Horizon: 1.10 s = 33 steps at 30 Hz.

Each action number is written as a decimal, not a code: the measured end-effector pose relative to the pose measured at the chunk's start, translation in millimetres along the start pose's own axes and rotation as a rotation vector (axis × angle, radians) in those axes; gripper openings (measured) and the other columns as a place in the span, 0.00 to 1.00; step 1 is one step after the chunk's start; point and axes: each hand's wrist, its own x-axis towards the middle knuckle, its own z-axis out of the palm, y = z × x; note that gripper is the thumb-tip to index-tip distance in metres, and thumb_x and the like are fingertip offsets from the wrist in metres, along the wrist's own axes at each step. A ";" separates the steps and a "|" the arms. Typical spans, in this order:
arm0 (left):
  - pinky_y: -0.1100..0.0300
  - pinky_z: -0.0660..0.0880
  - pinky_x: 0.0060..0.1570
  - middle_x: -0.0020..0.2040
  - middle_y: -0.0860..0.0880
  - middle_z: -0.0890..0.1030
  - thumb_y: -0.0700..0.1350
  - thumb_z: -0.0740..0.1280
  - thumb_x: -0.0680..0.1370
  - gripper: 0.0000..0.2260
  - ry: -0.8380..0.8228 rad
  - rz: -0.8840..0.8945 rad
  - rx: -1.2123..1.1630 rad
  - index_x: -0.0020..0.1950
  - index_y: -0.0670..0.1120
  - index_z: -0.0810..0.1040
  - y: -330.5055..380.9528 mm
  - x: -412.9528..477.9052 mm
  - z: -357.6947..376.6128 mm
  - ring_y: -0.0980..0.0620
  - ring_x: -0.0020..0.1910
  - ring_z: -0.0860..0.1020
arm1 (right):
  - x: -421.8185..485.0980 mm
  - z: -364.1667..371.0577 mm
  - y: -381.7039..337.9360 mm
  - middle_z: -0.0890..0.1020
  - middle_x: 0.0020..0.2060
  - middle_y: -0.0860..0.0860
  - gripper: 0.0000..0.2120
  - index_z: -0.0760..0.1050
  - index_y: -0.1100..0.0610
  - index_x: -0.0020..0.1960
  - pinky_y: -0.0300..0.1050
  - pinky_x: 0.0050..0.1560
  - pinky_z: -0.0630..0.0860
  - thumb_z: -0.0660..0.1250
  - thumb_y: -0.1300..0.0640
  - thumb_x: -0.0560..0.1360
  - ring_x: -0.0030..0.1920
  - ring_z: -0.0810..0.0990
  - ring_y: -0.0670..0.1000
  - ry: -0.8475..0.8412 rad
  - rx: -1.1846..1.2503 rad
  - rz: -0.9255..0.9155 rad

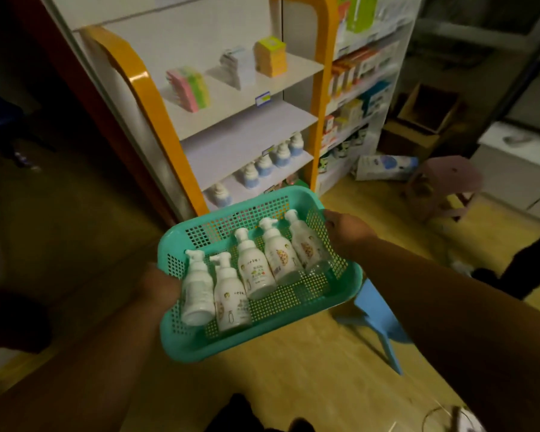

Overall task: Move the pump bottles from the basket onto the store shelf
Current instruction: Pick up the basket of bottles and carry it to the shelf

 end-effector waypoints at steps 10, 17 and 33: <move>0.50 0.77 0.42 0.50 0.33 0.83 0.37 0.70 0.73 0.10 -0.052 0.111 -0.027 0.52 0.34 0.80 59.4 75.8 54.2 0.35 0.50 0.83 | 62.2 -14.5 36.8 0.82 0.53 0.56 0.16 0.72 0.50 0.67 0.52 0.54 0.79 0.53 0.52 0.82 0.49 0.80 0.57 0.021 -0.014 0.134; 0.55 0.71 0.37 0.53 0.37 0.81 0.42 0.70 0.74 0.16 -0.068 0.196 0.053 0.58 0.42 0.70 108.9 173.9 84.8 0.35 0.49 0.81 | 133.0 -17.0 47.0 0.80 0.61 0.62 0.22 0.63 0.53 0.77 0.50 0.58 0.74 0.56 0.53 0.84 0.59 0.80 0.63 0.078 -0.014 0.261; 0.52 0.80 0.44 0.57 0.39 0.80 0.42 0.67 0.77 0.19 -0.215 0.271 0.071 0.65 0.40 0.66 196.4 260.0 100.8 0.40 0.52 0.82 | 242.6 -52.5 38.1 0.79 0.62 0.63 0.23 0.65 0.58 0.75 0.52 0.59 0.76 0.61 0.59 0.81 0.60 0.79 0.64 0.048 0.110 0.486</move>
